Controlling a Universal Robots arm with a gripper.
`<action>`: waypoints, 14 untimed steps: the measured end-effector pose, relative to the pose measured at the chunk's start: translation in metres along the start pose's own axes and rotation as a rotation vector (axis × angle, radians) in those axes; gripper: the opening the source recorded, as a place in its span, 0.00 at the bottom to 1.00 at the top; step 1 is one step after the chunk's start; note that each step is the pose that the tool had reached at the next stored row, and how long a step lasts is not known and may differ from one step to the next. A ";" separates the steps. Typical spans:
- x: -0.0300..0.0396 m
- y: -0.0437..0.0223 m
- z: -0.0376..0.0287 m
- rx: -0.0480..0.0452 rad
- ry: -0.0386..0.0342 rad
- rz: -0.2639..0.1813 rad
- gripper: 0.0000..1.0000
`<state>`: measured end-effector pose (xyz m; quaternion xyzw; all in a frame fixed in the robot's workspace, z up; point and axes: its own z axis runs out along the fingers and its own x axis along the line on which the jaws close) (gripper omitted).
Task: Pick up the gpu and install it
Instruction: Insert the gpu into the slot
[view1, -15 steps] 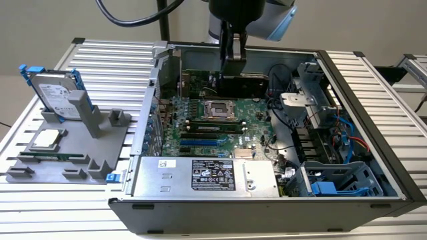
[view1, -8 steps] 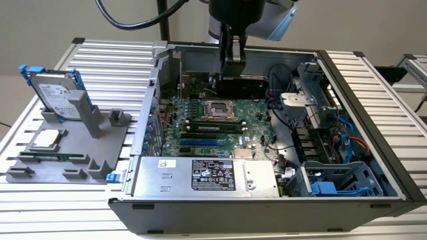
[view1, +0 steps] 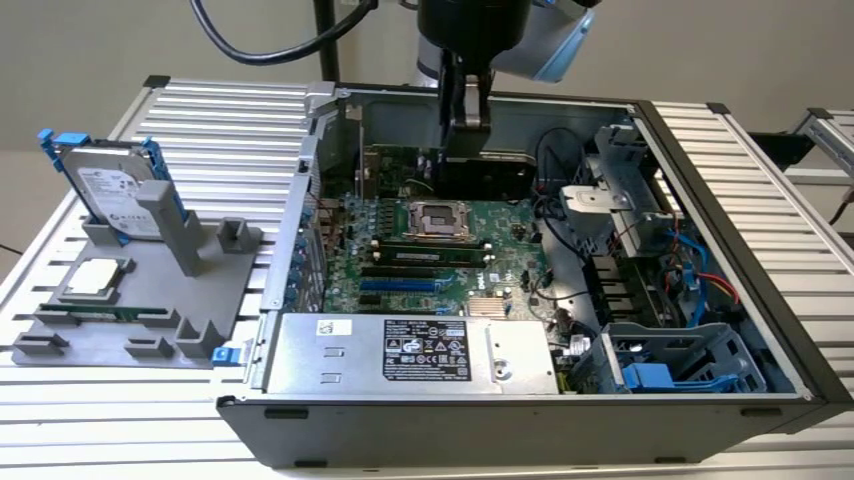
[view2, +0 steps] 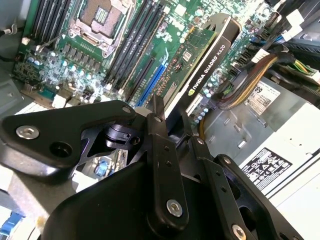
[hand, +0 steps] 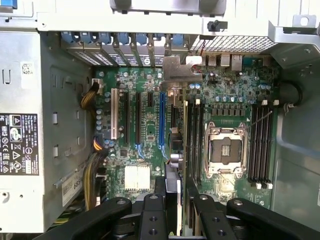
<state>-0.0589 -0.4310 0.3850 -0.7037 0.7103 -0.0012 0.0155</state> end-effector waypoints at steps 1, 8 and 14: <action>0.0000 0.0000 0.0004 0.0000 0.0000 0.000 0.00; 0.0001 0.0001 0.0024 0.0000 0.0001 0.000 0.00; 0.0001 0.0001 0.0042 0.0000 0.0000 0.000 0.00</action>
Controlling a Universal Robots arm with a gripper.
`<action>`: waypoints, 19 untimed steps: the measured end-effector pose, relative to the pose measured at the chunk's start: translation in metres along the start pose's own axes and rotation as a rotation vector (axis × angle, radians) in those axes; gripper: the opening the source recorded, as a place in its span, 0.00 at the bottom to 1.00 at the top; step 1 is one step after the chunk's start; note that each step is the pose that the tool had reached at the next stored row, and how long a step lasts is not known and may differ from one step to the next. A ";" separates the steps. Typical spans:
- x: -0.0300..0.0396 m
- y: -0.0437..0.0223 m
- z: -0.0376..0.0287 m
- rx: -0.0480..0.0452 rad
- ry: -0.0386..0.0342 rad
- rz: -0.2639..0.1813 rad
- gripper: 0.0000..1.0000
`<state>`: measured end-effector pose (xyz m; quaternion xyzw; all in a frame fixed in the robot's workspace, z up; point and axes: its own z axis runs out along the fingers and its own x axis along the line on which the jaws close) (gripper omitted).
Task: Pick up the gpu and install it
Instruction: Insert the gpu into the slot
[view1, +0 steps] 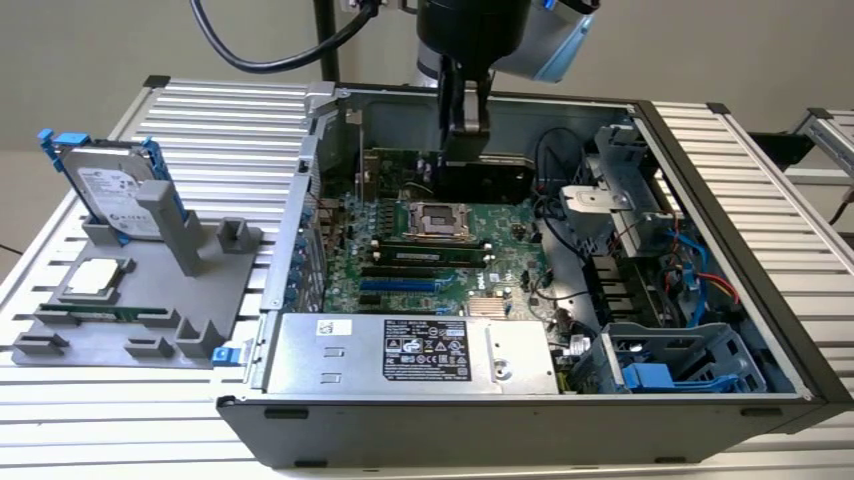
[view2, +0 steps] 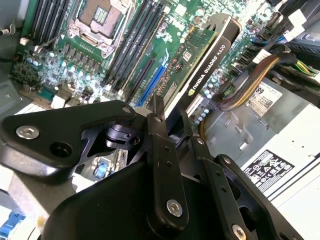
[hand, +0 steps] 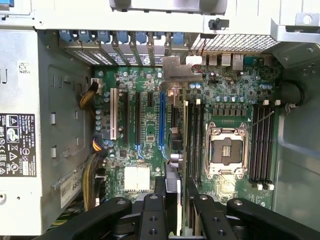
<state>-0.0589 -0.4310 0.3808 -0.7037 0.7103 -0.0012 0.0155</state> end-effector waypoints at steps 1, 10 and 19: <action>0.0000 0.0000 0.0005 0.0000 0.0000 0.000 0.00; 0.0001 0.0001 0.0044 0.0000 0.0000 0.000 0.00; 0.0002 0.0002 0.0080 0.0000 0.0001 0.000 0.00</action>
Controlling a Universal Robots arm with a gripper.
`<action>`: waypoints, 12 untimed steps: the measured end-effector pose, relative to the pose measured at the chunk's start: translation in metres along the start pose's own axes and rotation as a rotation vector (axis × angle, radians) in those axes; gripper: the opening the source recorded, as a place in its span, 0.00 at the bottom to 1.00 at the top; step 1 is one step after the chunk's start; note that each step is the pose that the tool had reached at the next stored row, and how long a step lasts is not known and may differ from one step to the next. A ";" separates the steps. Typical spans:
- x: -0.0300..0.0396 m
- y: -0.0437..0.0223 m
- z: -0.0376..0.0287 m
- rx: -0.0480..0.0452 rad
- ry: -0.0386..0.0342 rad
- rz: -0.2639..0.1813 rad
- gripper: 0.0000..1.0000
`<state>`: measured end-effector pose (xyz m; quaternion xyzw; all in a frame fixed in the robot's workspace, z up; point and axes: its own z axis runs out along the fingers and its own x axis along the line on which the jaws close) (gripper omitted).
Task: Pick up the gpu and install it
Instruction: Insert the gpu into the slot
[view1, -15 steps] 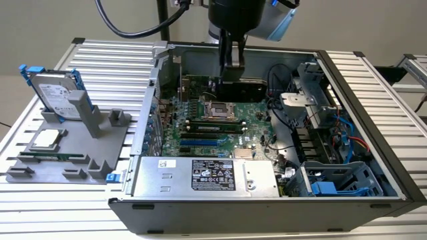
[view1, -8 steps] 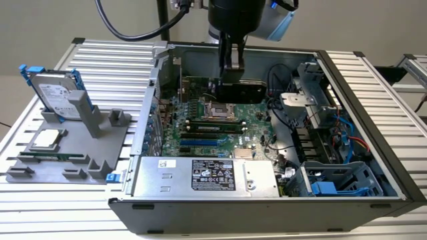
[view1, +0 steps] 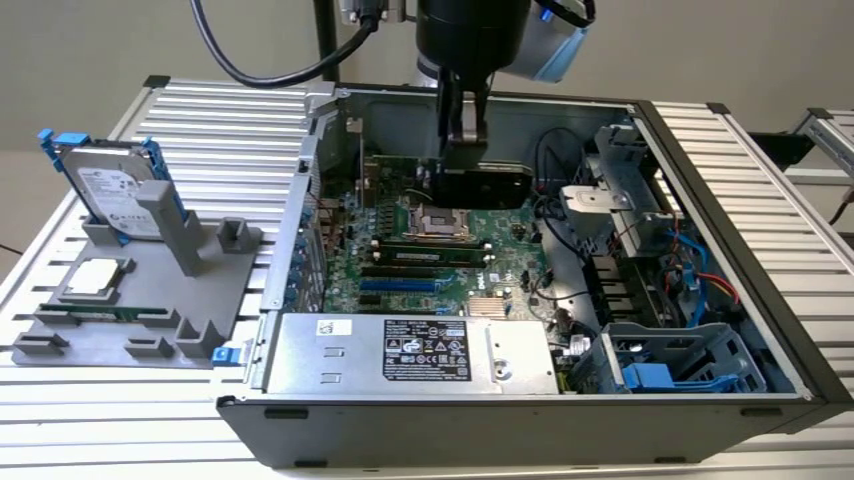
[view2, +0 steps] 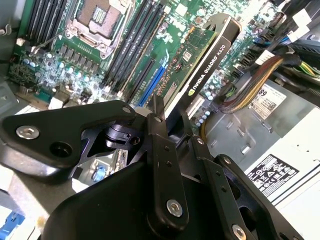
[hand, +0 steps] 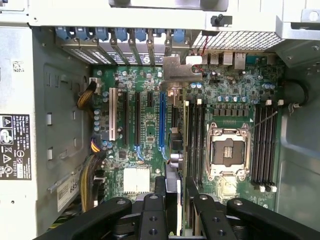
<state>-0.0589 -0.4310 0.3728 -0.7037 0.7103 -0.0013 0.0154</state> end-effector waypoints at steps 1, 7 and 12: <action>0.0000 0.0000 0.0003 0.0000 0.0000 0.000 0.00; 0.0001 0.0001 0.0027 0.0000 0.0000 0.000 0.00; -0.0001 0.0001 0.0050 0.0021 -0.0001 0.000 0.00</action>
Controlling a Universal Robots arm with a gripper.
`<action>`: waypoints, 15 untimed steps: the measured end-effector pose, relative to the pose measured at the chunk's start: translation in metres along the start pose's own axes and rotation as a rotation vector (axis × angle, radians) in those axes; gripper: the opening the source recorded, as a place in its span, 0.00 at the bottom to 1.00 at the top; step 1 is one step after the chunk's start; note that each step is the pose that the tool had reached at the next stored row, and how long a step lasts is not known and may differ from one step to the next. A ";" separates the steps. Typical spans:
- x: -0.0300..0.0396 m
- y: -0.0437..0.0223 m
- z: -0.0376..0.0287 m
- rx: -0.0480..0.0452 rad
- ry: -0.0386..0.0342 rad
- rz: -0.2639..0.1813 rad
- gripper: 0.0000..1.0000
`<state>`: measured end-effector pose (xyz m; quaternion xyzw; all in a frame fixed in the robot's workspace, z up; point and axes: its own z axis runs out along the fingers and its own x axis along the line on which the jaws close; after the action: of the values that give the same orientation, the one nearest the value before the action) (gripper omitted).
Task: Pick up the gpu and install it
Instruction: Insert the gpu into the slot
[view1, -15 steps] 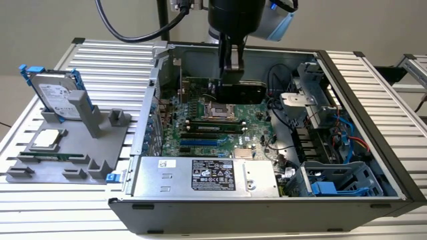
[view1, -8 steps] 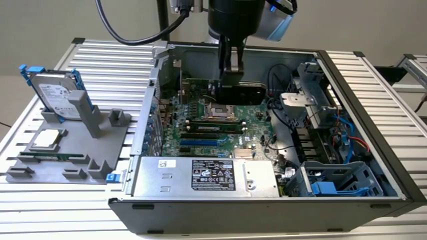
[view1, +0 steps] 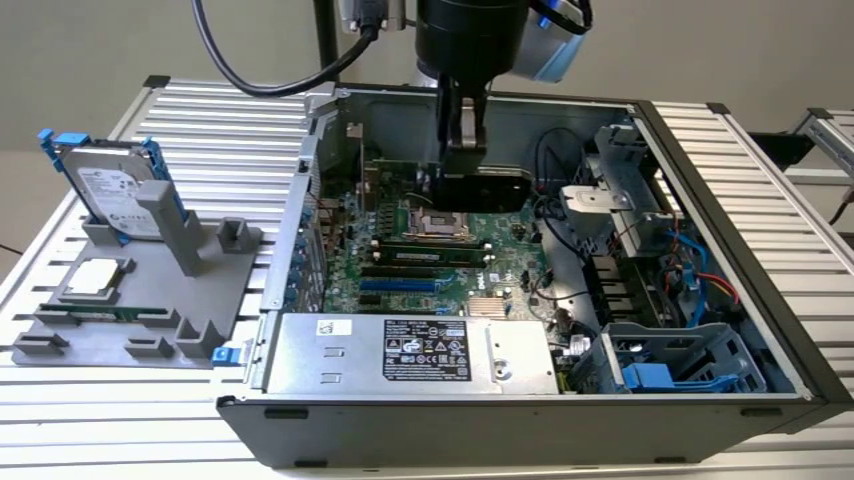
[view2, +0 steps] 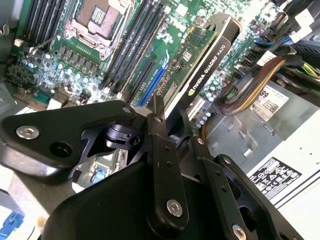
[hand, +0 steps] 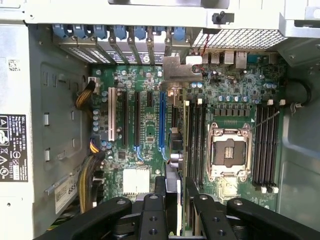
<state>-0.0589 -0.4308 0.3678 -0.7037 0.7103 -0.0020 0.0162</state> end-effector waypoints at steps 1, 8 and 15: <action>0.0000 0.0000 0.0005 0.0006 -0.0001 0.000 0.00; 0.0000 0.0001 0.0033 0.0049 0.0001 0.000 0.00; 0.0000 0.0002 0.0053 0.0064 0.0000 0.000 0.00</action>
<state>-0.0590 -0.4307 0.3625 -0.7037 0.7102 -0.0043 0.0185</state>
